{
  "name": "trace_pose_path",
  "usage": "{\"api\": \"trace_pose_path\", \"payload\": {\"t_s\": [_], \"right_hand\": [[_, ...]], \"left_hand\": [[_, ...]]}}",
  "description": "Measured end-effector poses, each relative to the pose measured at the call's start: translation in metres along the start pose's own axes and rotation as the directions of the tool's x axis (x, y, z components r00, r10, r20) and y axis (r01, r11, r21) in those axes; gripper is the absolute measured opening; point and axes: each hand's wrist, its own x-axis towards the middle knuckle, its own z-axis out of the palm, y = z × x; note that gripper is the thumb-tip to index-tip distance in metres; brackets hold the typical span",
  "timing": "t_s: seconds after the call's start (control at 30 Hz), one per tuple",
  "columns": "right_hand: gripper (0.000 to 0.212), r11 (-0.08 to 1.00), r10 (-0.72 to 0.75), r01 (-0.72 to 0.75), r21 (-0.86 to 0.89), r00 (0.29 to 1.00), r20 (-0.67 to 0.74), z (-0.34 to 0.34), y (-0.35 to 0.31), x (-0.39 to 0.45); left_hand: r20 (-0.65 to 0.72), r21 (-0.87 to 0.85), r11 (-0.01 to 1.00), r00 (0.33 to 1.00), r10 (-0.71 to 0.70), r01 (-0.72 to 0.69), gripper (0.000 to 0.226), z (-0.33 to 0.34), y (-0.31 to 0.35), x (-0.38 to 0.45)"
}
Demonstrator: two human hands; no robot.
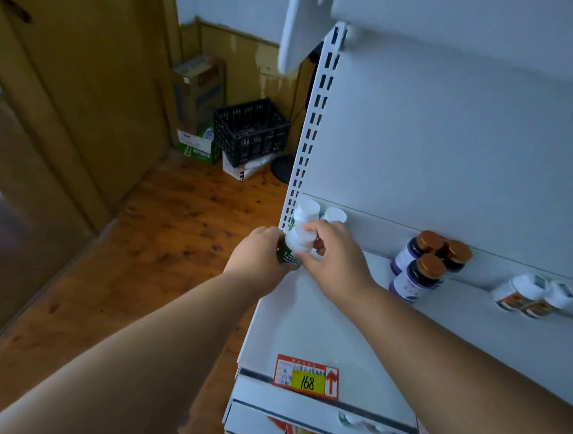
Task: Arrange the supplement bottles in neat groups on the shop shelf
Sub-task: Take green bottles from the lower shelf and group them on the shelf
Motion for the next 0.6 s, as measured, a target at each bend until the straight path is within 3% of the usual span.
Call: {"api": "trace_pose_path", "payload": {"t_s": [0.17,0.27,0.4,0.5,0.6], "right_hand": [[0.041,0.99,-0.039,0.034,-0.134,0.999,-0.038,0.01,0.001,0.012],[0.043,0.985,-0.044,0.033,-0.169,0.997,-0.06,0.012,0.0,0.011],[0.051,0.978,0.006,-0.022,-0.209,0.997,-0.078,0.008,-0.009,-0.002],[0.053,0.973,0.049,-0.072,-0.219,0.993,-0.108,0.003,-0.018,-0.022],[0.051,0.973,0.092,-0.121,-0.196,0.984,-0.153,-0.003,-0.033,-0.052]], "left_hand": [[0.003,-0.014,1.0,1.0,-0.007,0.008,0.025,0.007,-0.003,0.016],[0.01,-0.047,0.999,1.0,-0.001,0.001,0.032,0.011,-0.005,0.02],[-0.005,-0.084,0.996,0.999,-0.041,0.04,0.055,0.005,-0.011,0.009],[-0.041,-0.082,0.996,0.998,-0.048,0.045,0.053,-0.003,-0.015,-0.015],[-0.049,-0.097,0.995,0.998,0.032,-0.037,0.049,-0.011,-0.013,-0.051]]}}
